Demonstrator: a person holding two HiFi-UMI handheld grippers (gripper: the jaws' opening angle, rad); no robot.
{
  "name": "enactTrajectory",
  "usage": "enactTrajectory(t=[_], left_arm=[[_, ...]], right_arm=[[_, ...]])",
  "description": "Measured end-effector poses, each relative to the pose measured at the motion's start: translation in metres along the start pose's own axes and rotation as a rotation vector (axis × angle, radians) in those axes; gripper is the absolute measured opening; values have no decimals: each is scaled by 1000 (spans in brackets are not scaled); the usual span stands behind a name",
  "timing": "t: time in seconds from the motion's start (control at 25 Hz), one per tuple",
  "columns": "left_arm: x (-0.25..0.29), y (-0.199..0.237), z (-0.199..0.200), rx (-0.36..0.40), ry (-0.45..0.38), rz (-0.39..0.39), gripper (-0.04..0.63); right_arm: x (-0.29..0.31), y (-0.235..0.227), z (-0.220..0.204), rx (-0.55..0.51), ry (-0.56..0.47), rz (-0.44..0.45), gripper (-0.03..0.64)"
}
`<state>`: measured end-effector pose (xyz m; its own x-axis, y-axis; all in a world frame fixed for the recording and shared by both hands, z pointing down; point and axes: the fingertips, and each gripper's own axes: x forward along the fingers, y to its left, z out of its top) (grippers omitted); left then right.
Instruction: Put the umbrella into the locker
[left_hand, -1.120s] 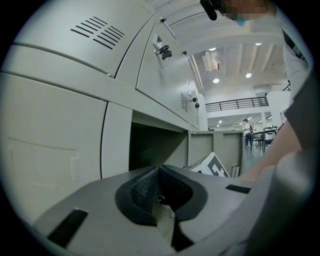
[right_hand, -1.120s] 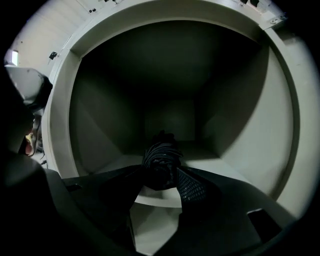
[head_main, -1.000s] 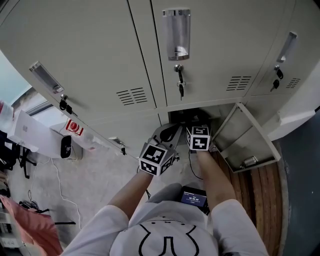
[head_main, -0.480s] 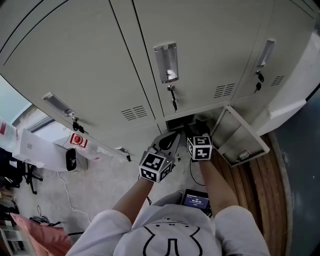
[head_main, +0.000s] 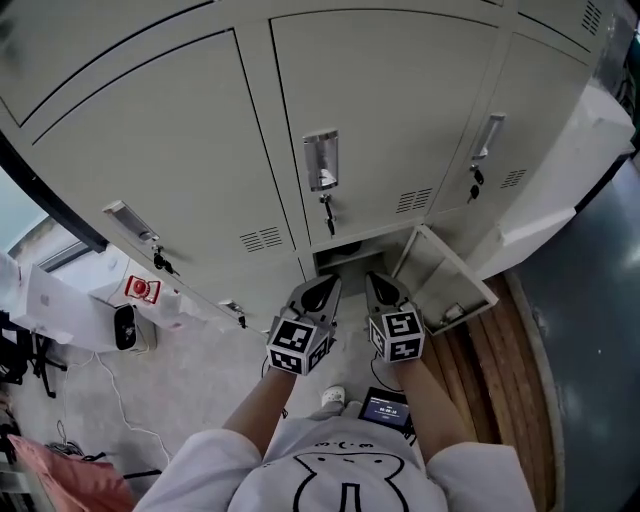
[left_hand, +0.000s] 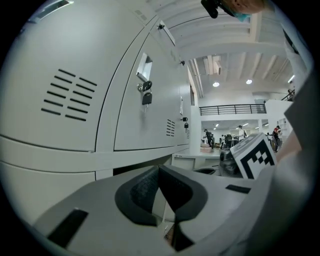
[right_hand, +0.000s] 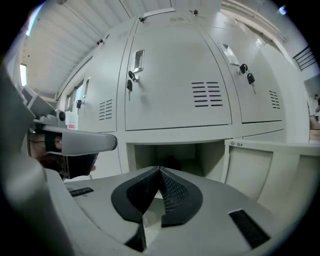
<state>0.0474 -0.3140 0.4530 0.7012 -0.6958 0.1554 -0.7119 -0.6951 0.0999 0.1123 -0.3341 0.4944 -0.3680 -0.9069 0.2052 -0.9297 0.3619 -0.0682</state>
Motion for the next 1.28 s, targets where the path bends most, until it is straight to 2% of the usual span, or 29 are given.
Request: enactTrajectory(t=[0.12,0.28,0.6,0.72,1.0,1.12,1.28], left_arm=[[-6,-13,14,28,-11,-7,-6],[-17,-31,40,86,-71,-20,-6],[-41,-57,77,118,-156,-32,-6],[-44,-63,86,121,-185,-41,-6],[-45,-83,105,133,-236,-76,-6],[-45,-89,113,114,-255,-88,-6],[-43,-97,119,143,-271,-98,-6]], right_arm=[[-20,5,24,-49,-20,5,25],[-41,15,55,-154,-57,-5,23],[-88,29,114,-134,-201,-30,23],[-100,35,133,-184,-247,-5,22],[-121,45,160,-281,-322,-4,21],[-125,43,161,-275,-339,-12,21],[-131,41,164,-249,-355,-21,23]])
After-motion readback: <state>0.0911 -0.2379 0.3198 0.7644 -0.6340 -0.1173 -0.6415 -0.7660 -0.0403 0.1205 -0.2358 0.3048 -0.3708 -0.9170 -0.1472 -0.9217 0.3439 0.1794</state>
